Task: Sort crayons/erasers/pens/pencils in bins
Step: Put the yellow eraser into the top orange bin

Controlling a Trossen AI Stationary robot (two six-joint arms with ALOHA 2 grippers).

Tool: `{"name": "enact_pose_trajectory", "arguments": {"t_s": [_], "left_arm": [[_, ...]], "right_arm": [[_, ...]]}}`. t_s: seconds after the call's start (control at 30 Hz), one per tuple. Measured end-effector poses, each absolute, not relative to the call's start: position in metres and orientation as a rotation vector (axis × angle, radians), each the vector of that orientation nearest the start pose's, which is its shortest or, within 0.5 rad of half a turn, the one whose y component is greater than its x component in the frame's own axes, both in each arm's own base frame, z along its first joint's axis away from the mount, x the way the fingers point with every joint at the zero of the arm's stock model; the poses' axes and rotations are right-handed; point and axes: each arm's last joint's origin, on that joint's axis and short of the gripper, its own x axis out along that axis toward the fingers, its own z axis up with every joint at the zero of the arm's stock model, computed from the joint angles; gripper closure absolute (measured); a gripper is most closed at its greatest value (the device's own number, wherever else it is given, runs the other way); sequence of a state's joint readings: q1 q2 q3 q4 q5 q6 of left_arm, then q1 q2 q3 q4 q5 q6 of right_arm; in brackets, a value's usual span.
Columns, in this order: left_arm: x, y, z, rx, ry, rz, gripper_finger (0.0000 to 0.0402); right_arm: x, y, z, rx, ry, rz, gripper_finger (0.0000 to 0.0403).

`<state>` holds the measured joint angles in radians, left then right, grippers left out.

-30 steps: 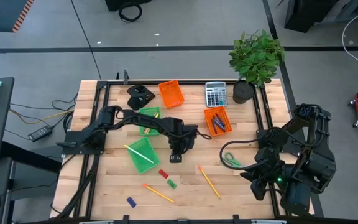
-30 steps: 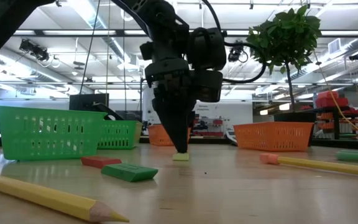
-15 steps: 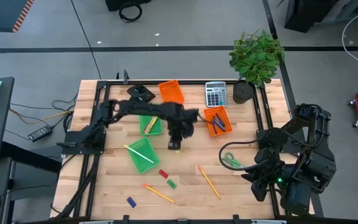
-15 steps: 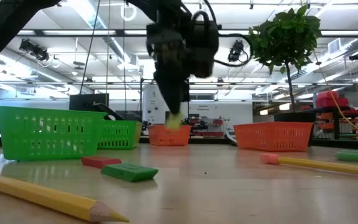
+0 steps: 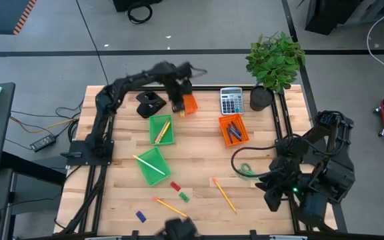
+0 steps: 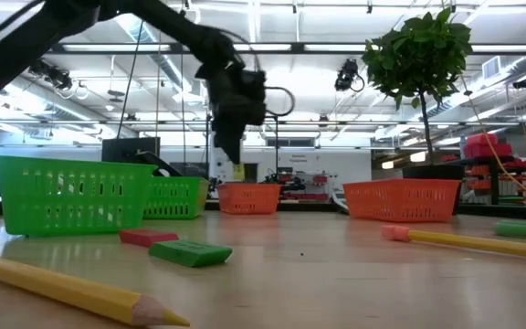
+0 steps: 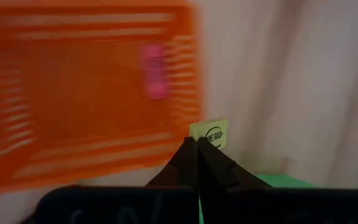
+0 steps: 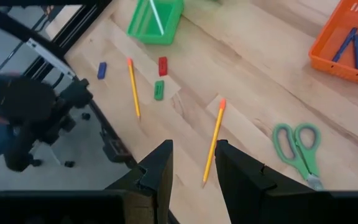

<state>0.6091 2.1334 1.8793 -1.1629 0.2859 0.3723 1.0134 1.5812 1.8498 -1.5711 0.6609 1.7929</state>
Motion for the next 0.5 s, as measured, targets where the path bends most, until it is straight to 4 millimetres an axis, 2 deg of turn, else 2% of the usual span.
{"name": "enact_pose_trajectory", "arguments": {"t_s": [0.07,0.17,0.33,0.5], "left_arm": [[0.345,0.256,0.229,-0.316,1.269,0.065,0.0400],[0.334,0.273,0.230,-0.343,1.230,0.096,0.0400],[0.331,0.280,0.228,-0.343,1.211,0.090,0.0391],[0.339,0.276,0.226,-0.317,1.196,0.106,0.0335]], "right_arm": [[0.162,0.213,0.403,0.698,0.760,-0.504,0.0276],[0.169,0.208,0.403,0.692,0.754,-0.525,0.0276],[0.178,0.194,0.406,0.674,0.746,-0.548,0.0276],[0.182,0.182,0.411,0.656,0.742,-0.552,0.0276]]}}
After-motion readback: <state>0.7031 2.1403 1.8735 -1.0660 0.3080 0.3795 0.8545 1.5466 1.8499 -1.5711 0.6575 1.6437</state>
